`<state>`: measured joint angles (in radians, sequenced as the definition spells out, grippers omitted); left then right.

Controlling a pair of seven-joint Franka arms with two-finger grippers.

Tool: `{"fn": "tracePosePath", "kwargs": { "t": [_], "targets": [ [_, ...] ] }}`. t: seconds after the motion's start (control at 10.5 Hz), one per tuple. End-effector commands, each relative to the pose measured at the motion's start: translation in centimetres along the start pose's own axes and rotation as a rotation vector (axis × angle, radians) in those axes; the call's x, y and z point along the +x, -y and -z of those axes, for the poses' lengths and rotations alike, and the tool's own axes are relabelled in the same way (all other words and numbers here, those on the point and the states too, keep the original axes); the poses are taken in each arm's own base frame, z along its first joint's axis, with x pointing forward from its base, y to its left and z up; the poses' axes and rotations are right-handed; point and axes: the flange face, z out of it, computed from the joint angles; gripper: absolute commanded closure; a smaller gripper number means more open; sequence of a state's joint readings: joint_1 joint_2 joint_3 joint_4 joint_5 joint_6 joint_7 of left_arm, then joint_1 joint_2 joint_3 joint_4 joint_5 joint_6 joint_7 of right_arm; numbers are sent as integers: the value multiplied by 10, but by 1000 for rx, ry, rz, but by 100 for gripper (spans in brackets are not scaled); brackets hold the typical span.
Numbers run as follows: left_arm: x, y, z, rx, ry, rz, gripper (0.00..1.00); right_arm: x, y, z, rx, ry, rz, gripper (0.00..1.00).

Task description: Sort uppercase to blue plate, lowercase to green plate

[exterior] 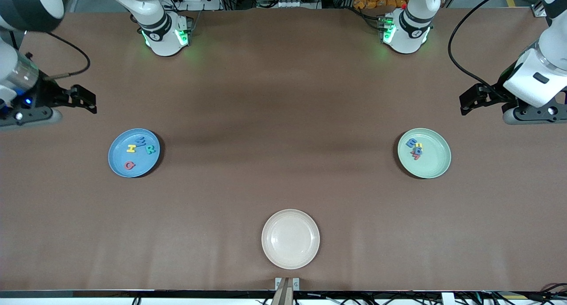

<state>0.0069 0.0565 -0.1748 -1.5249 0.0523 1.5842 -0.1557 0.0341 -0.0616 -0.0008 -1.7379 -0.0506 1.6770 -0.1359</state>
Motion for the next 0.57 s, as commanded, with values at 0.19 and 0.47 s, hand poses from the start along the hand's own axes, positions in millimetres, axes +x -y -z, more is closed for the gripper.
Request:
{"fn": "tracePosePath", "kwargs": {
  "t": [0.19, 0.47],
  "targets": [
    [0, -2, 6, 7, -22, -21, 0, -3, -5, 58, -16, -111, -29, 0],
    [-1, -10, 10, 3, -30, -33, 0, -1, -3, 54, -12, -91, -64, 0]
  ]
}}
